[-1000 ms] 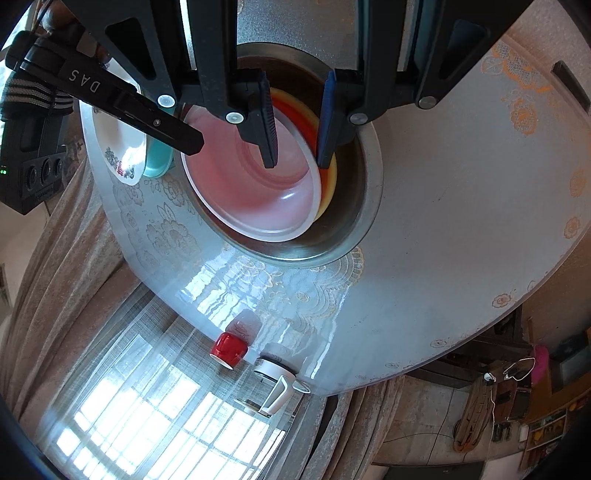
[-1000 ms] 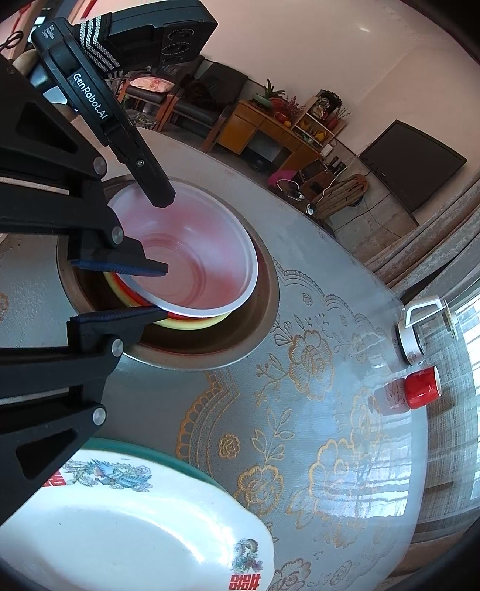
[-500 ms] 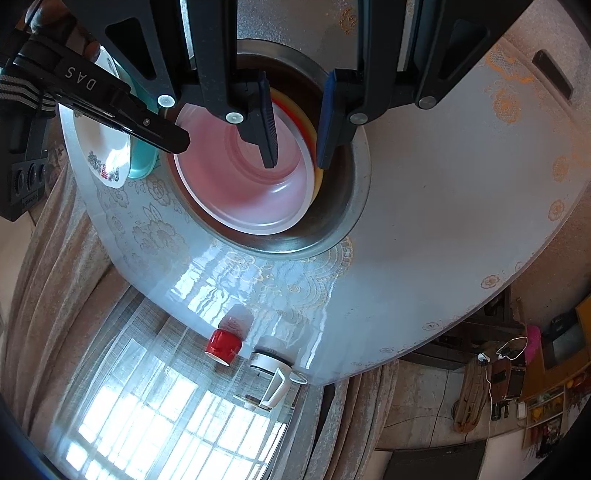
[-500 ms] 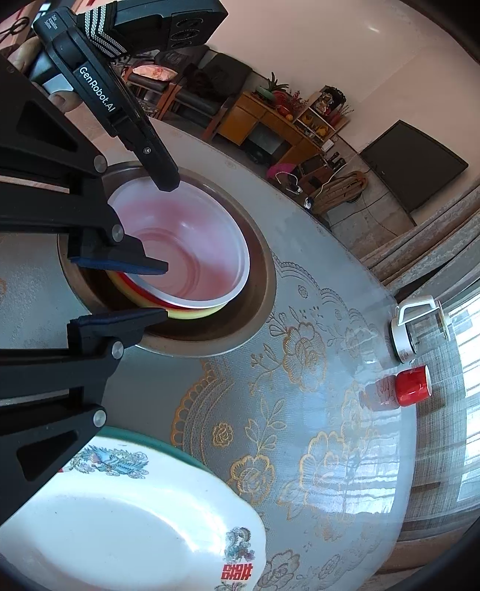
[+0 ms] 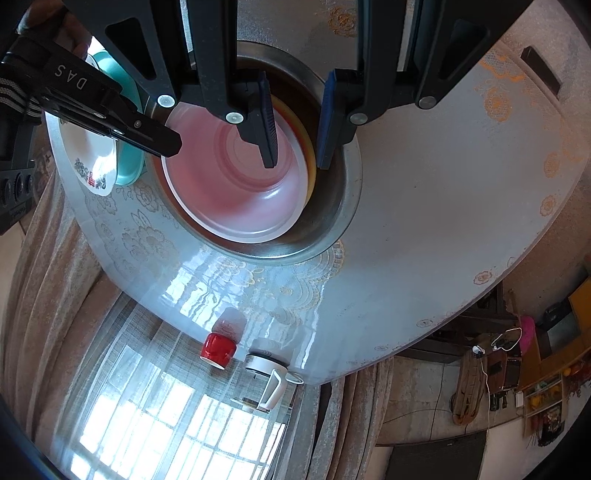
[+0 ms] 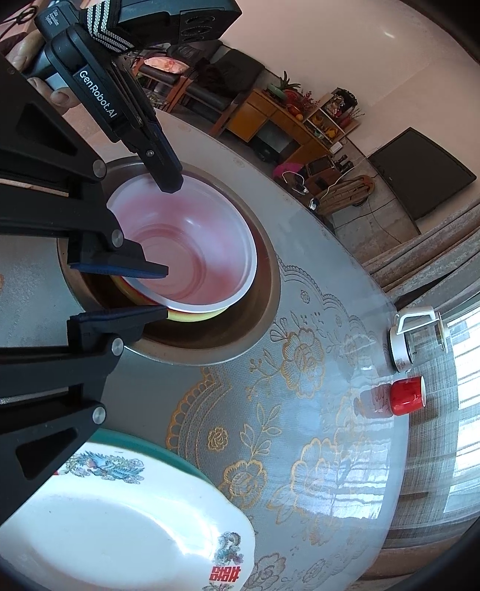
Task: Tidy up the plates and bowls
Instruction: 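Lower the red bowl into the steel bowl onto the yellow bowl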
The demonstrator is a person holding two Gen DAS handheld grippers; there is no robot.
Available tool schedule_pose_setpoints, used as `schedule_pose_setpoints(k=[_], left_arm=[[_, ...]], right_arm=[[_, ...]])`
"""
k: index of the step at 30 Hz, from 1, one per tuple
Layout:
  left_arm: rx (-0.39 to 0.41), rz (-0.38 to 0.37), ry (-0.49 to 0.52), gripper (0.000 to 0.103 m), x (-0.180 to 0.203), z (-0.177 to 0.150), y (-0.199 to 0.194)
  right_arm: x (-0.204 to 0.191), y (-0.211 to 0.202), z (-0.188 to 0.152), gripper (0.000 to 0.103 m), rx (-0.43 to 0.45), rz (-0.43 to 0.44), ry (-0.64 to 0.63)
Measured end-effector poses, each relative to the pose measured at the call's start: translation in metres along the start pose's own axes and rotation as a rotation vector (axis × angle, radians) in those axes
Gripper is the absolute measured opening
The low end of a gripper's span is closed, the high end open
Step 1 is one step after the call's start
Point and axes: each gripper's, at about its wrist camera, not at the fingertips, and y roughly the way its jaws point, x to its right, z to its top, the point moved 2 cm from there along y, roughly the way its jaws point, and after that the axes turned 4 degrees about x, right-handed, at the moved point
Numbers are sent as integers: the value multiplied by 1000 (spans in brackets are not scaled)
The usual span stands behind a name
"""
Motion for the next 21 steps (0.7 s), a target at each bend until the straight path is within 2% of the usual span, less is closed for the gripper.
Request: schedule_pose_setpoints(k=[6,11,15,21], left_arm=[[15,23,15,22,1,-2,-2],[40,51,45,22,5,-3,-6],[63,64,56,23,6,-3,-11],[82,79,67,26,6,-4,-16]], right_arm=[[1,-4,0,23,5,22,10],[-4,-7,-3,23,30,-3,-30],[-8,-7,-6,18,41,-34,-68],[-7,-11,-7,20,57,-28,-67]])
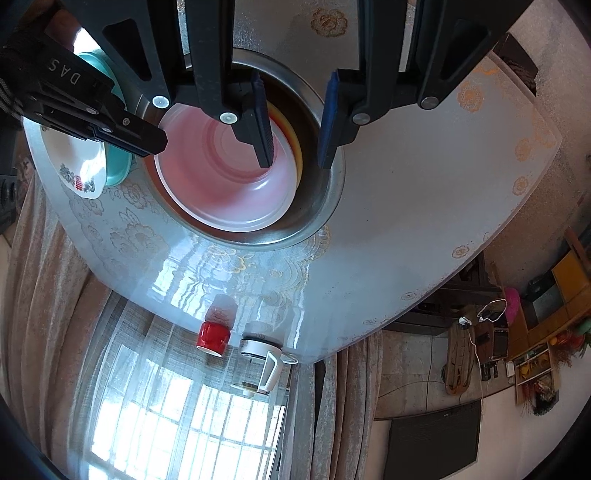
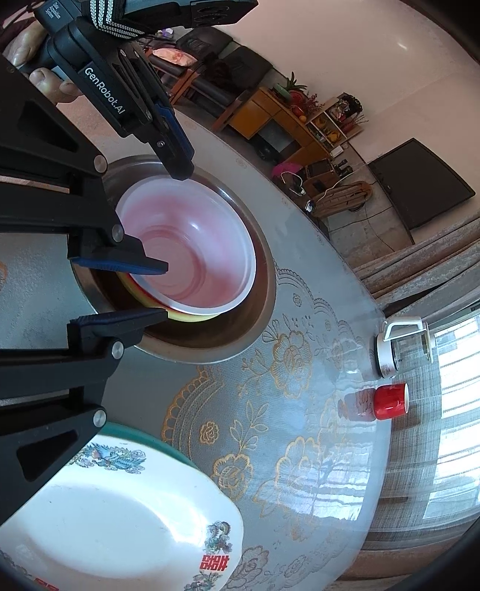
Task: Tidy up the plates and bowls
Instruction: 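Lower the red bowl into the steel bowl onto the yellow bowl, then open the right gripper to release the red bowl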
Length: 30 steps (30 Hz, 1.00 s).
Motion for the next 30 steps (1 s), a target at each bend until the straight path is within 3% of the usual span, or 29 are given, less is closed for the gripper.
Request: schedule_pose_setpoints(k=[6,24,30], left_arm=[[6,-3,-6,29,-1,-1,-5],[32,20,-3,29,-2,-9,-19],[23,12,-29,32,-13,-13,-17]], right_arm=[[3,-12,-1,28,31,16,19],[18,-32,-20,28,38,-11,52],[25,-38,-23,34,40,-17,73]])
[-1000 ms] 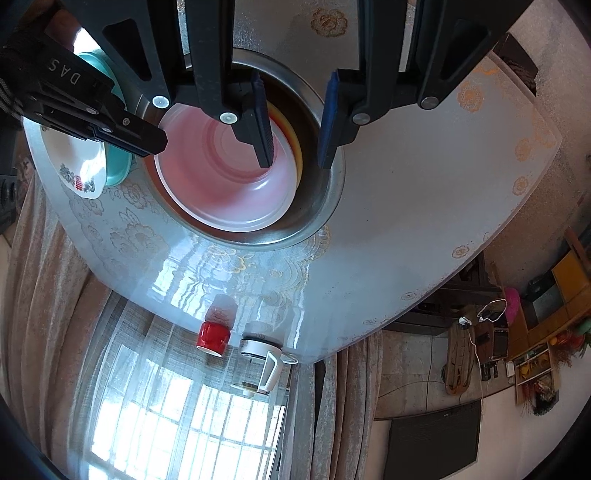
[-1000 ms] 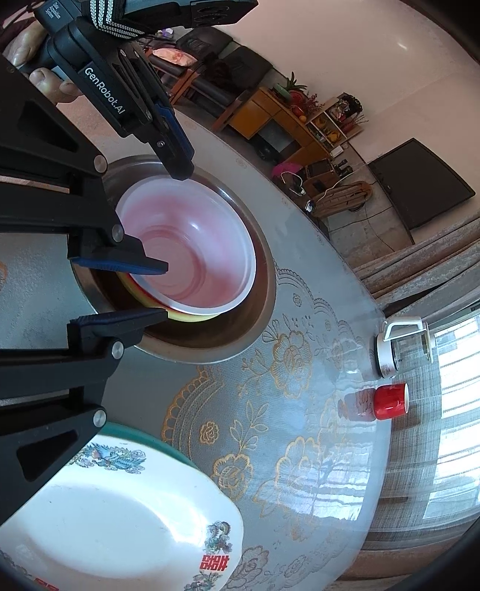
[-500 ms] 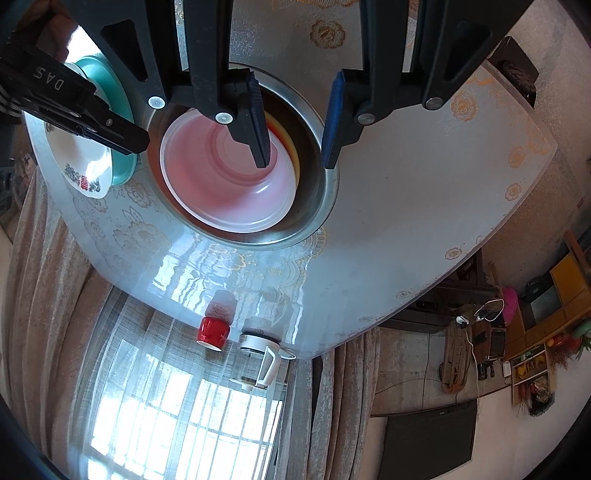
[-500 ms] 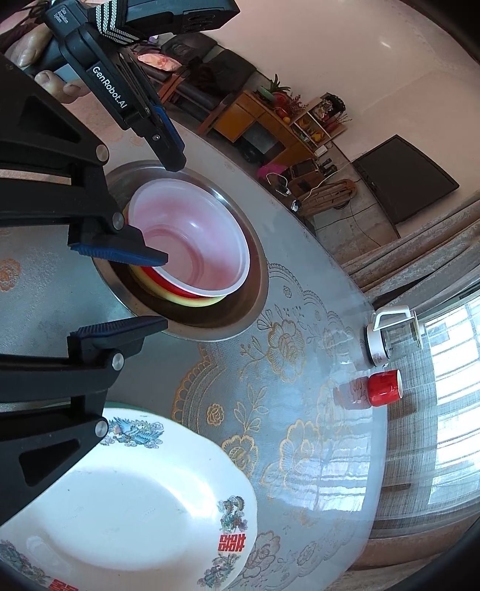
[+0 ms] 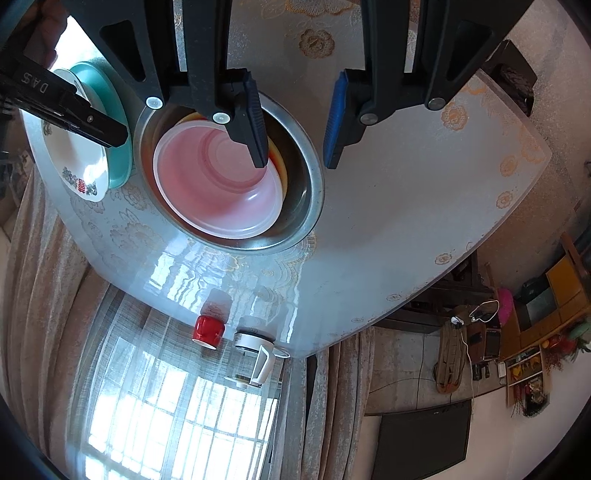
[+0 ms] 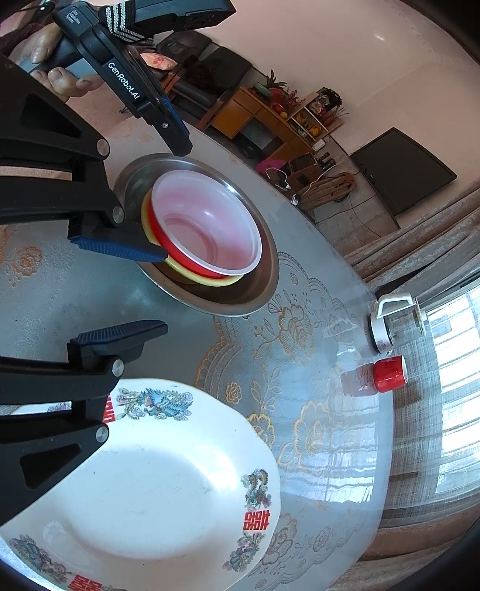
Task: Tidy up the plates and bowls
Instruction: 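Open the right gripper to release the red bowl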
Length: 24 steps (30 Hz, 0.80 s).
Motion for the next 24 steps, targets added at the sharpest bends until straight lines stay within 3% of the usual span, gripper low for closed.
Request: schedule_pose_setpoints(k=[6,19,24], left_arm=[[4,8,-32,32,-15,-2,-1],[30,-30,-27,32,-27,2,3],[27,-34,-42,32,-34,8,9]], right_arm=[[5,0,-2,34,9,-61,-16],[-9,7,5,30,18,-103,-146],[-10,11,15,30,17,-93,-141]])
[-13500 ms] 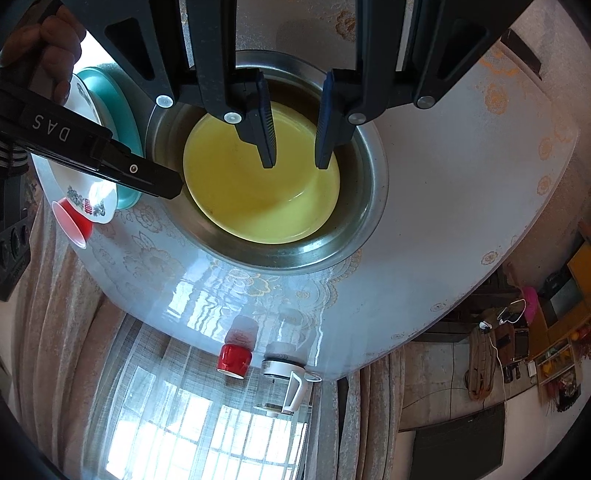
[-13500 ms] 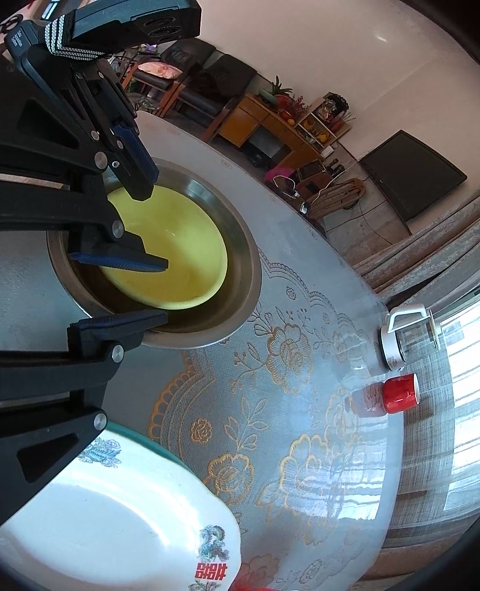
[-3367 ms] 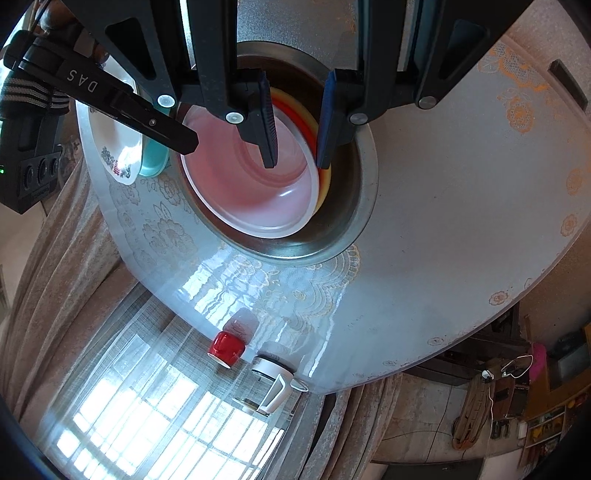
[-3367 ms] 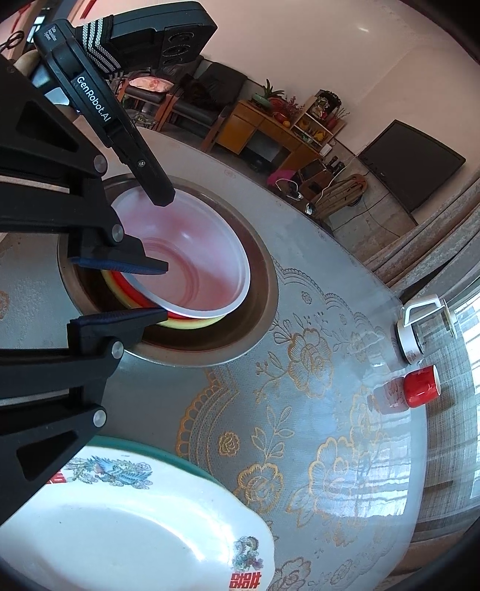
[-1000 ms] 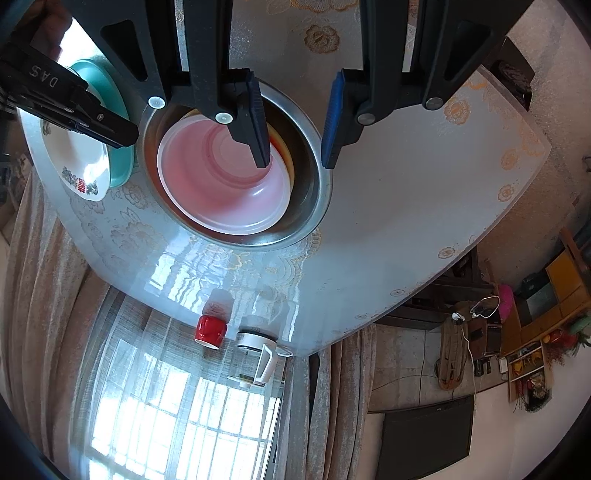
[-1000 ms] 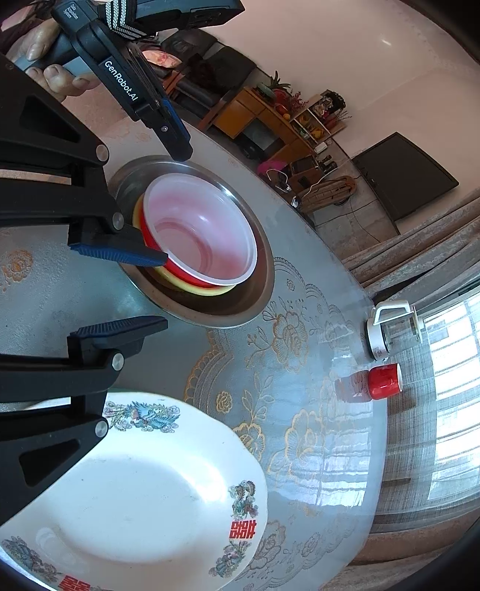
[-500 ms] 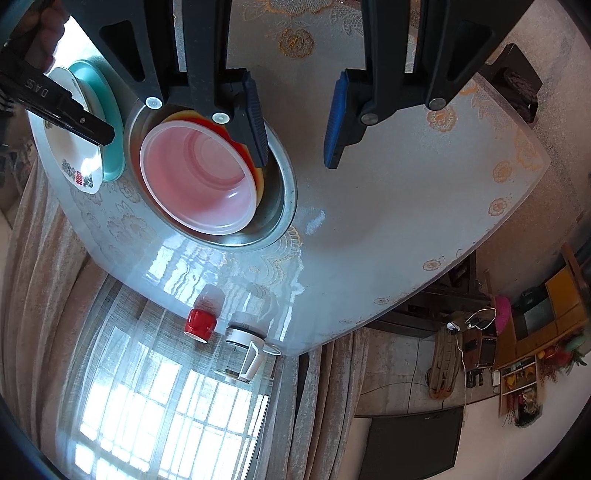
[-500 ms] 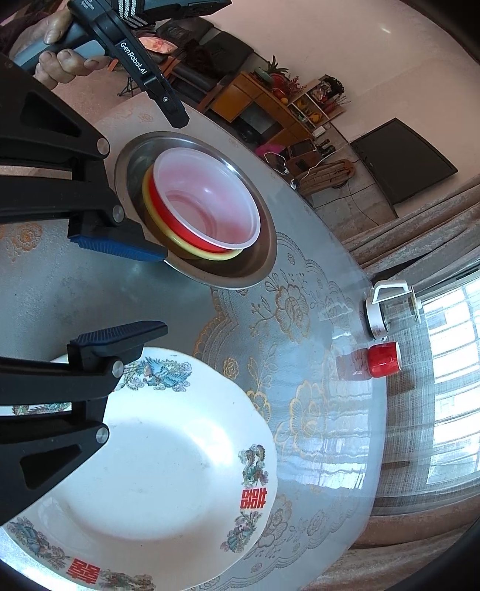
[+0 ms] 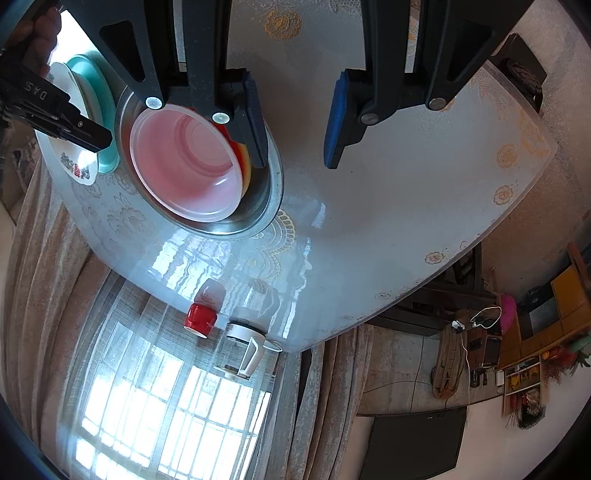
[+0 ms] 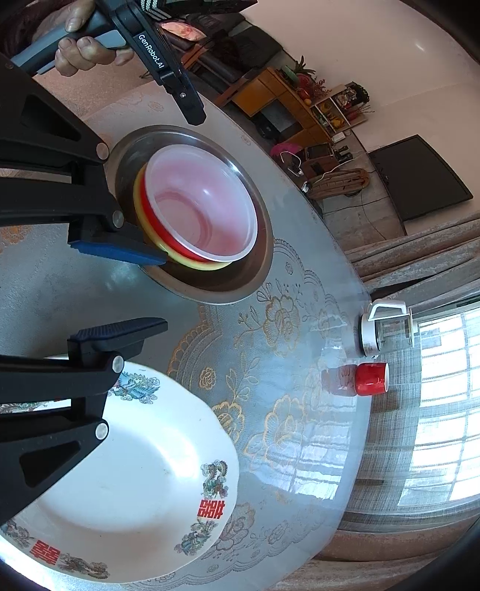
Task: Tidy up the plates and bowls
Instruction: 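Open the right gripper to release the red bowl, then grip the rim of the steel bowl with the right gripper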
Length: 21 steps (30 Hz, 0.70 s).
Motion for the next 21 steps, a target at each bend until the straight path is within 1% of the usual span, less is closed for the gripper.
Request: schedule_pose_setpoints(k=[5,6,11,13,15,18,21], left_arm=[[34,-5,20,33,-9,5,1],[33,-7,29,35,-10,6,2],[27,-5,66,39,-9,14,8],[26,-5,76,39,-8,17,9],[19,-10,82,39,-7,21,10],[-3,-9,93,39,-5,24,18],[-20,-22,111,39,-1,24,24]], right_arm=[[7,4,8,31,12,-14,38],[9,6,10,31,14,-22,38],[11,9,13,34,21,-21,55],[10,11,13,37,8,-21,48],[11,10,14,37,8,-43,55],[16,11,15,37,7,-38,74],[18,11,12,37,-1,-54,78]])
